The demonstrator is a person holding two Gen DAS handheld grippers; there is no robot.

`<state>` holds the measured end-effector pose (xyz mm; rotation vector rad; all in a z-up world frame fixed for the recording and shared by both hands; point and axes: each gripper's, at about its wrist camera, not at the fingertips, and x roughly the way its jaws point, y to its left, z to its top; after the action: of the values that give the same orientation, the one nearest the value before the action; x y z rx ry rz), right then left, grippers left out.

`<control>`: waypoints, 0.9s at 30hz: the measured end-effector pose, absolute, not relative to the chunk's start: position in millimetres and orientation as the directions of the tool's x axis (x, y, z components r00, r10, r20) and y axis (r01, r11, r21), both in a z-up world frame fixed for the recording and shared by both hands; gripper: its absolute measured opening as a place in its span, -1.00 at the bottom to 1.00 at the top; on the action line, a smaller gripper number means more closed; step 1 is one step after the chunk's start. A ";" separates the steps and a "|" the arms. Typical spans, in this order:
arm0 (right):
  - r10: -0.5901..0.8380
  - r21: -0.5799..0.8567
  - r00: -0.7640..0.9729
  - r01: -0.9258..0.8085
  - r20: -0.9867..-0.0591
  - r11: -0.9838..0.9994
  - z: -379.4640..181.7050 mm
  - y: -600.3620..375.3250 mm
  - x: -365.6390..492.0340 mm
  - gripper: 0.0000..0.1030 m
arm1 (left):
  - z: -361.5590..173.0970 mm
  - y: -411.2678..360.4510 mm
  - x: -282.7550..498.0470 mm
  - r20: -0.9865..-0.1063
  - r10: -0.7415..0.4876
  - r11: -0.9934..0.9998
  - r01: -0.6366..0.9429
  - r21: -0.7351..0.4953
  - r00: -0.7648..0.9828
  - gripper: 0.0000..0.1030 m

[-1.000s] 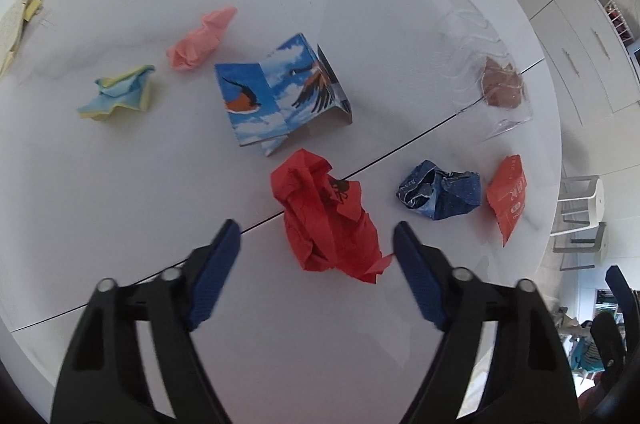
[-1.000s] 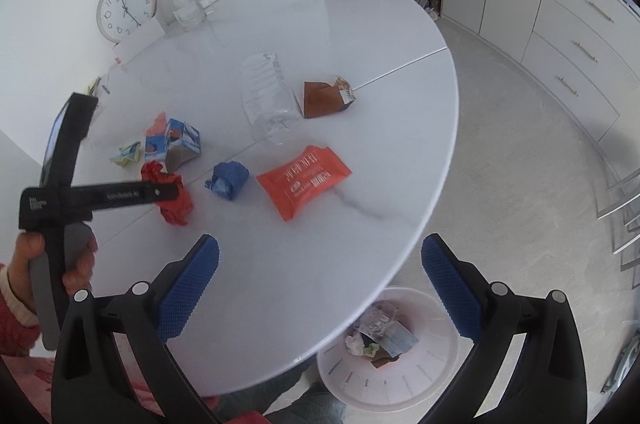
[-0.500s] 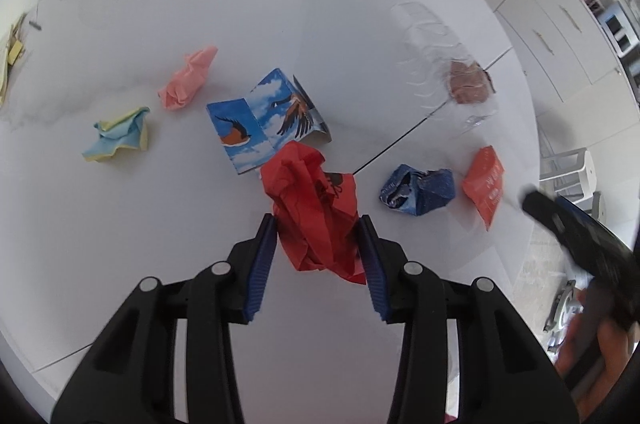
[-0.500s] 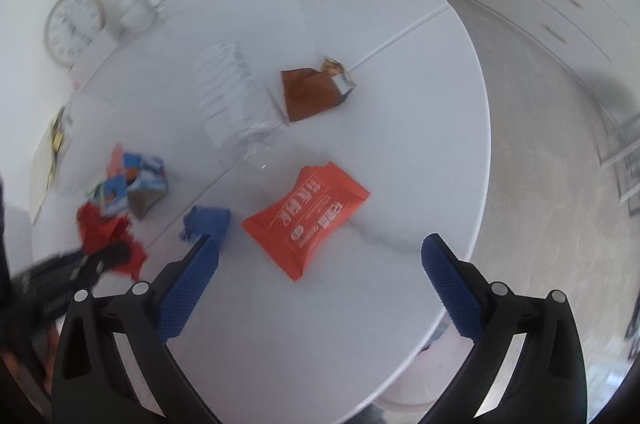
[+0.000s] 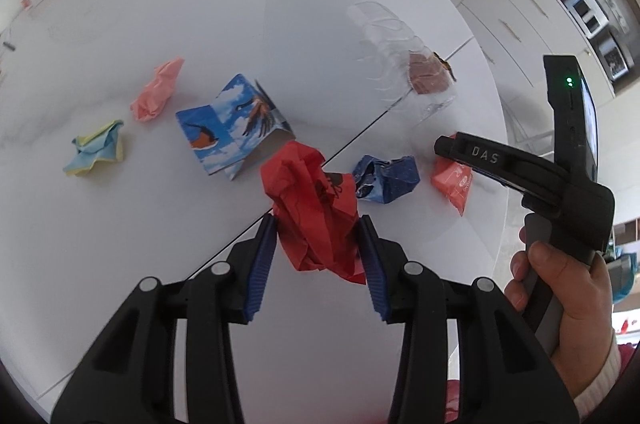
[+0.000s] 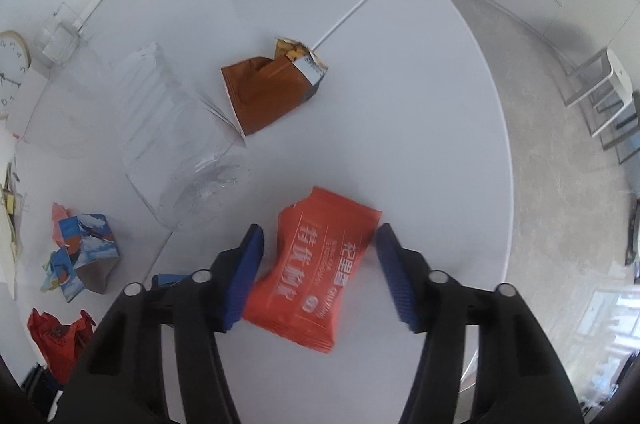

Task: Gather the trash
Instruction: 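Grasp the red tissue with the left gripper while the right gripper grasps the orange snack packet, then carry the red tissue and orange packet over the wastebasket and open both grippers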

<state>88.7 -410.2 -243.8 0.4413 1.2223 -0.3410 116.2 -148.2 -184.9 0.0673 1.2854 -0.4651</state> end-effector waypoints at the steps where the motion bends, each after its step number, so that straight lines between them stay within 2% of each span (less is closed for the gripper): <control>1: -0.010 0.148 0.314 0.475 -0.949 0.867 -243.9 -410.7 86.4 -0.13 | -183.7 -149.2 116.1 -0.932 -0.298 0.902 0.380 -0.206 0.204 -0.20; 4: -0.002 0.160 0.341 0.445 -0.940 0.881 -237.8 -414.2 75.9 -0.28 | -181.6 -154.6 116.2 -0.933 -0.293 0.897 0.397 -0.193 0.210 -0.20; 9: 0.036 0.209 0.417 0.377 -0.908 0.902 -211.8 -426.2 34.1 -0.28 | -169.8 -169.0 106.4 -0.931 -0.295 0.878 0.445 -0.177 0.212 -0.20; 15: -0.022 0.132 0.442 0.313 -0.897 0.940 -183.3 -451.0 -54.2 -0.28 | -157.2 -197.5 80.0 -0.923 -0.344 0.833 0.509 -0.216 0.170 -0.20; 19: -0.060 0.093 0.407 0.347 -0.911 0.933 -198.9 -469.3 -110.2 -0.27 | -153.0 -220.1 52.1 -0.922 -0.359 0.807 0.543 -0.230 0.144 -0.19; 27: 0.011 0.152 0.362 0.365 -0.932 0.919 -254.7 -487.0 -155.5 -0.24 | -153.9 -261.8 1.5 -0.928 -0.366 0.734 0.633 -0.245 0.064 -0.19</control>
<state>-155.5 -487.0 -254.7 0.3621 1.1849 -0.2344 1.5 -261.8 -153.9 0.2507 1.3029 -0.7662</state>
